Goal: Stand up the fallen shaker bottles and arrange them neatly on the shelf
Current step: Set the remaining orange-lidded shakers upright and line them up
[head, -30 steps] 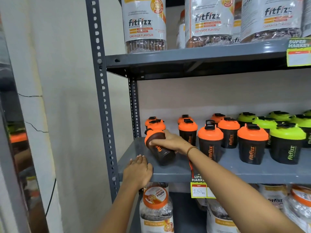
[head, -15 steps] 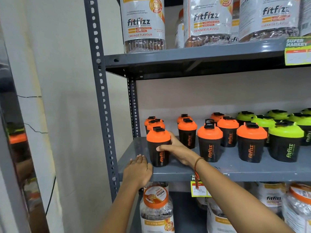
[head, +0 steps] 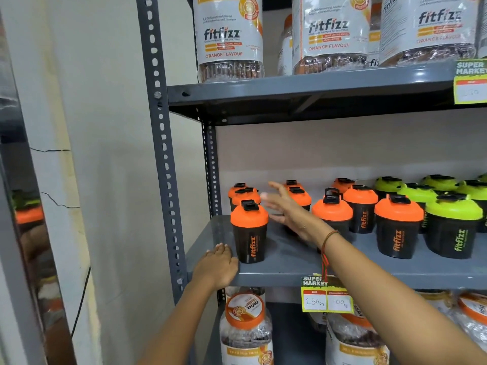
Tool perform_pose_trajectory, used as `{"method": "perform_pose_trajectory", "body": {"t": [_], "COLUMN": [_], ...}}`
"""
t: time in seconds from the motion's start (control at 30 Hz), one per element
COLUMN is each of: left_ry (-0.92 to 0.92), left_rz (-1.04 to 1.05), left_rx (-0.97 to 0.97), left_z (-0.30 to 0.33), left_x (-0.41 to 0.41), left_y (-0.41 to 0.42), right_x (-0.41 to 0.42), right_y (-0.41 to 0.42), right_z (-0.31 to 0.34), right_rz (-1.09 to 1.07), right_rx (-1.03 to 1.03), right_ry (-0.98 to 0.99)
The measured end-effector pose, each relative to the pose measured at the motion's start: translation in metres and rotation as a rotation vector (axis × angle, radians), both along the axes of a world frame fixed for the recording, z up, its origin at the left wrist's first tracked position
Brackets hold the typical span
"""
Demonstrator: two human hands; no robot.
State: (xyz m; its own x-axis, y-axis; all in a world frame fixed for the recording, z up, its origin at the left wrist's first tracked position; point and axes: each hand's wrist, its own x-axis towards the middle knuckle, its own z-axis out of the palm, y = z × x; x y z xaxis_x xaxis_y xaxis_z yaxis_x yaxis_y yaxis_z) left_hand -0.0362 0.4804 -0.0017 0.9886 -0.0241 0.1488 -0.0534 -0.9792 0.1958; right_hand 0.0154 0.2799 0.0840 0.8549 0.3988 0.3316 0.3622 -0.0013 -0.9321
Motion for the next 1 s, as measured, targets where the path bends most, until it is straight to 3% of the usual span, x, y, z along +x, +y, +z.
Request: {"method": "perform_pose_trajectory", "body": {"t": [0.1,0.23,0.33,0.43,0.6,0.77,1.0], "left_ry": [0.037,0.031,0.017,-0.019,-0.035,-0.043,-0.055], "left_rz": [0.007,0.042,0.047,0.051,0.06,0.057,0.058], "left_rx": [-0.017,-0.015,-0.024,-0.016,0.005,0.005,0.022], "left_z": [0.005,0.006,0.003,0.0,-0.003,-0.004,-0.003], "left_x": [0.006,0.018,0.022,0.022,0.024,0.025,0.025], "left_y": [0.006,0.012,0.013,0.013,0.013,0.014,0.014], "right_x": [0.006,0.036,0.066,0.084,0.103,0.107,0.116], "right_y": [0.0,0.013,0.029,0.043,0.064,0.071,0.063], "right_z": [0.029,0.063,0.077,0.081,0.075,0.066,0.066], "right_rz": [-0.076,-0.248,-0.355,-0.464,-0.415,-0.352,-0.09], "right_rx": [0.132,0.006,-0.24,-0.671,-1.004,-1.029,-0.789], "right_ry": [-0.065,-0.24,-0.326,-0.428,-0.323,-0.269,-0.116]}}
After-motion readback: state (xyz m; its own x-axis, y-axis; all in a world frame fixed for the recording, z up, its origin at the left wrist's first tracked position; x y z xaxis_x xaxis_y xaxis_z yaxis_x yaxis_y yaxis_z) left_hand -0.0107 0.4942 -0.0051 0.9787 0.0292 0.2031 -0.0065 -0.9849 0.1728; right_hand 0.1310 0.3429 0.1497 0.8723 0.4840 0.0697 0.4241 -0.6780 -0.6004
